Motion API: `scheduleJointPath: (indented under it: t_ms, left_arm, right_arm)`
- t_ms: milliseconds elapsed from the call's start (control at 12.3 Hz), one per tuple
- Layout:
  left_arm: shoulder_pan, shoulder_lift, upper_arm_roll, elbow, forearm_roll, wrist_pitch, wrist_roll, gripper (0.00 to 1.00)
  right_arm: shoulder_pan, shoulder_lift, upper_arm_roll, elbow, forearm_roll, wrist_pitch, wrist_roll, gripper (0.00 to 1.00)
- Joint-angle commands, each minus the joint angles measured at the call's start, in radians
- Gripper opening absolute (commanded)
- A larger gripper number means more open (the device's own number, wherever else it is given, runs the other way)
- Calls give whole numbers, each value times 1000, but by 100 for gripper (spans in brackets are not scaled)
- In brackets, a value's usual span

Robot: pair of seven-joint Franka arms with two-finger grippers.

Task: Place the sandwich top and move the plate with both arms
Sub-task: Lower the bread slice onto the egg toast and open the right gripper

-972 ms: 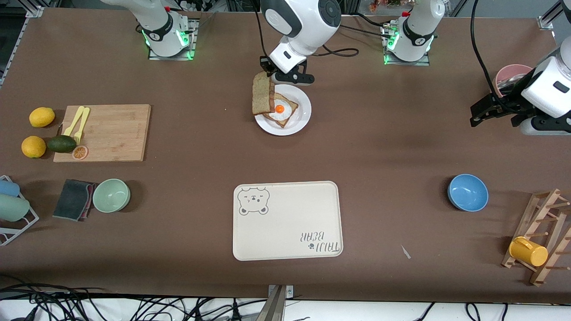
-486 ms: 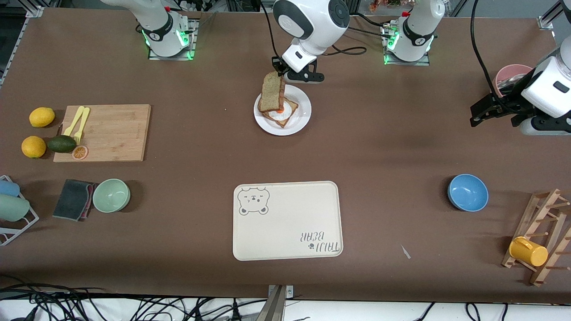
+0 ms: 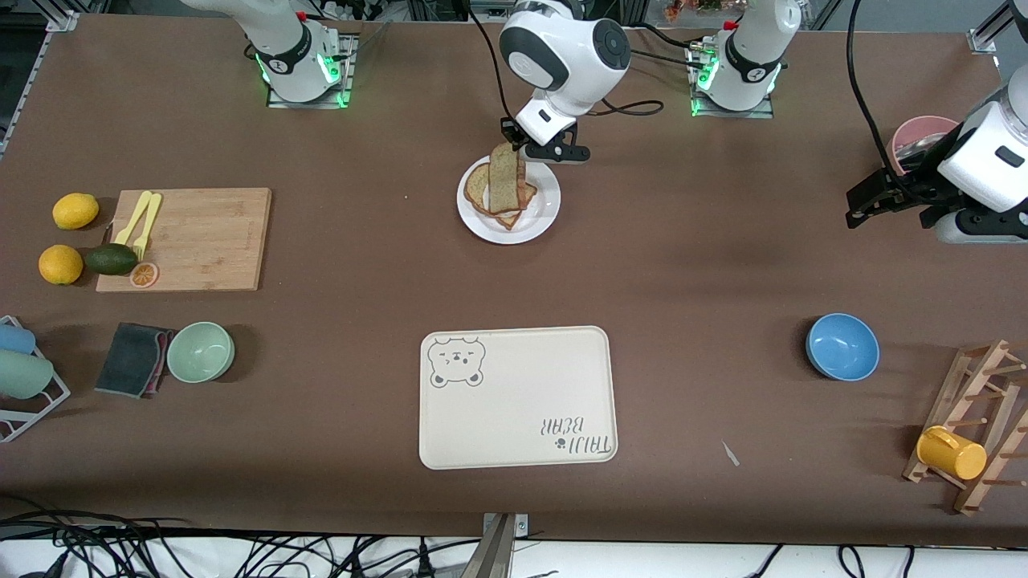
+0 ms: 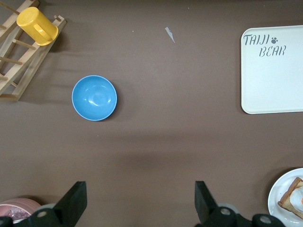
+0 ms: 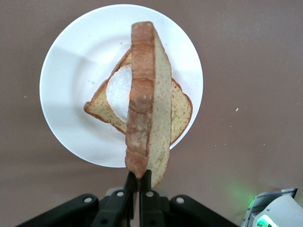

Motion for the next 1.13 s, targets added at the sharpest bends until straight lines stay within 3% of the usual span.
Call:
scheduleJointPath:
  t_ms: [0, 324, 1053]
  left_arm:
    - [1, -2, 0, 16, -25, -20, -7, 100]
    - [1, -2, -1, 17, -25, -20, -7, 100]
    - [0, -2, -1, 17, -25, -20, -6, 100]
  right_arm:
    - [3, 14, 0, 19, 2, -4, 24, 0]
    - [6, 15, 0, 16, -31, -7, 128, 0]
    - [29, 1, 2, 18, -76, -88, 127, 0]
